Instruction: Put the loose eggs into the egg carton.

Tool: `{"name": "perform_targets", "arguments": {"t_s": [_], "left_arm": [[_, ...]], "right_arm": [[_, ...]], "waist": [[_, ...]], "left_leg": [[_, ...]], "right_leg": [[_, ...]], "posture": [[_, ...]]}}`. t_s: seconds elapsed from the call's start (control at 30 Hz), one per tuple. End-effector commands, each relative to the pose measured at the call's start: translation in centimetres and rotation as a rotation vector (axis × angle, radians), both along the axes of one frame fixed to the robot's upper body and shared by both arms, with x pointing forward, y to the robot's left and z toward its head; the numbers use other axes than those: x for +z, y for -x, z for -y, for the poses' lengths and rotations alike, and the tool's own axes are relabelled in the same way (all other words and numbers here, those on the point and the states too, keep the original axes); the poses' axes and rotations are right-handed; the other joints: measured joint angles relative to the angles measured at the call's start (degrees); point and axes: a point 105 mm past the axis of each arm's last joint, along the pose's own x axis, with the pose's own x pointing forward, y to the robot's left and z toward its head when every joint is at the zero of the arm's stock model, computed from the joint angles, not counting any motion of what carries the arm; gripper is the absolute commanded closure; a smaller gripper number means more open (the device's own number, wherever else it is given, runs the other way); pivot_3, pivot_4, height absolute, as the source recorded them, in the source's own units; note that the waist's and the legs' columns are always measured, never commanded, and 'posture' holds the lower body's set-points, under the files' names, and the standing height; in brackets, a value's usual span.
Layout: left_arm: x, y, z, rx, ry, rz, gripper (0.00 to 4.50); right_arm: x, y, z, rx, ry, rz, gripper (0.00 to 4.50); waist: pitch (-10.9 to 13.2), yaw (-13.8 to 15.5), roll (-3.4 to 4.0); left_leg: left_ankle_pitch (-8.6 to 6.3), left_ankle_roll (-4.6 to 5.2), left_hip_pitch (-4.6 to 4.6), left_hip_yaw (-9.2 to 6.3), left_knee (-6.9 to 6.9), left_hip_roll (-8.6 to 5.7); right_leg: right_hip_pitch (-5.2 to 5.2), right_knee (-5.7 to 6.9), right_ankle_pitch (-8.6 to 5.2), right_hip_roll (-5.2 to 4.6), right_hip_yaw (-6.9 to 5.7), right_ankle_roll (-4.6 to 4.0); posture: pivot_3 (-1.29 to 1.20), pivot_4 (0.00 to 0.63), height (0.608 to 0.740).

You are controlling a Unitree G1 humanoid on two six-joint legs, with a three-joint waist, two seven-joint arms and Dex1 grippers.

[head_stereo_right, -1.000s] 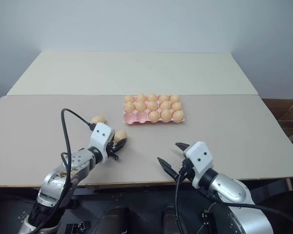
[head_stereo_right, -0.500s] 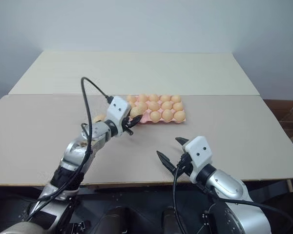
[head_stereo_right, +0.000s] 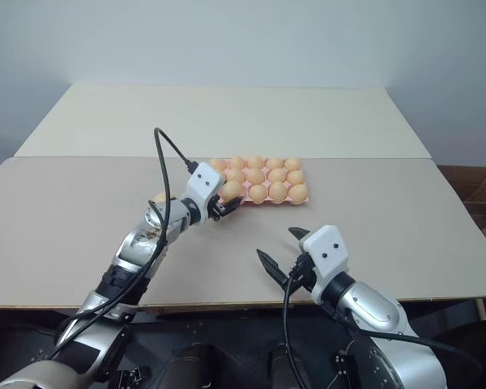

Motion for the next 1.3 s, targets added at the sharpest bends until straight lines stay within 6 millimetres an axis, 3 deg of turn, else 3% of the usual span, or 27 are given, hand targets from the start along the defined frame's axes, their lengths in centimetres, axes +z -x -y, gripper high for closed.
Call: {"name": "perform_targets", "arguments": {"t_s": [0.03, 0.2, 0.4, 0.5, 0.63, 0.83, 1.03, 1.3], "left_arm": [[2.3, -0.2, -0.1, 0.014, 0.025, 0.091, 0.03], [3.6, 0.8, -1.3, 0.038, 0.05, 0.146, 0.03], [5.3, 3.7, -3.6, 0.092, 0.129, 0.19, 0.03], [4.6, 5.7, -6.1, 0.195, 0.162, 0.165, 0.03], [3.0, 8.4, -7.8, 0.331, 0.239, 0.103, 0.03], [0.4, 11.1, -10.2, 0.479, 0.208, 0.082, 0.03], [-0.2, 10.8, -12.9, 0.607, 0.22, 0.093, 0.03], [0.2, 7.7, -13.4, 0.57, 0.252, 0.011, 0.03]], "right_arm": [[1.2, 0.4, -0.4, 0.02, -0.005, 0.051, 0.0], [1.1, 0.6, -0.4, 0.023, -0.006, 0.046, 0.0], [1.1, 0.6, -0.6, 0.025, -0.009, 0.048, 0.0], [1.2, 0.5, -0.6, 0.022, -0.013, 0.052, 0.0], [1.0, 0.5, -0.8, 0.026, -0.009, 0.05, 0.0], [0.9, 0.5, -1.5, 0.062, -0.016, 0.061, 0.0], [1.1, -0.1, -2.3, 0.088, -0.04, 0.063, 0.0], [2.9, -1.1, -4.3, 0.146, -0.058, 0.079, 0.0]], "waist": [[0.0, -0.03, 0.0], [0.0, -0.36, 0.0], [0.0, -0.54, 0.01], [-0.01, -0.83, 0.01], [-0.01, -0.56, 0.01], [-0.01, -0.51, 0.0], [-0.01, -0.49, -0.01], [-0.03, -0.48, -0.03]], "left_leg": [[0.0, 0.0, 0.0, 0.0, 0.0, 0.0], [0.0, 0.0, 0.0, -0.01, 0.0, 0.01], [0.0, 0.0, 0.02, -0.02, 0.0, 0.01], [0.0, 0.0, 0.06, -0.02, 0.0, 0.02], [0.0, 0.0, 0.07, -0.02, 0.03, 0.04], [0.0, 0.0, 0.07, -0.04, 0.19, 0.05], [0.0, 0.0, 0.09, -0.04, 0.31, 0.09], [0.01, 0.02, 0.01, -0.05, 0.32, 0.08]], "right_leg": [[0.0, 0.0, 0.0, 0.0, 0.0, 0.0], [-0.01, 0.02, 0.0, 0.01, 0.01, 0.0], [-0.01, 0.06, 0.0, -0.01, 0.02, 0.0], [0.01, 0.1, 0.0, 0.0, 0.03, 0.0], [0.02, 0.12, 0.0, -0.01, 0.03, 0.0], [0.06, 0.16, 0.01, -0.02, -0.01, -0.01], [0.06, 0.19, 0.0, 0.0, -0.01, 0.0], [0.01, 0.2, 0.13, 0.03, -0.02, -0.09]], "posture": [[0.0, 0.15, 0.74], [0.0, 0.15, 0.74], [0.0, 0.15, 0.74], [0.0, 0.15, 0.74], [0.0, 0.15, 0.74], [0.0, 0.15, 0.74], [0.0, 0.15, 0.74], [0.0, 0.15, 0.74]]}}
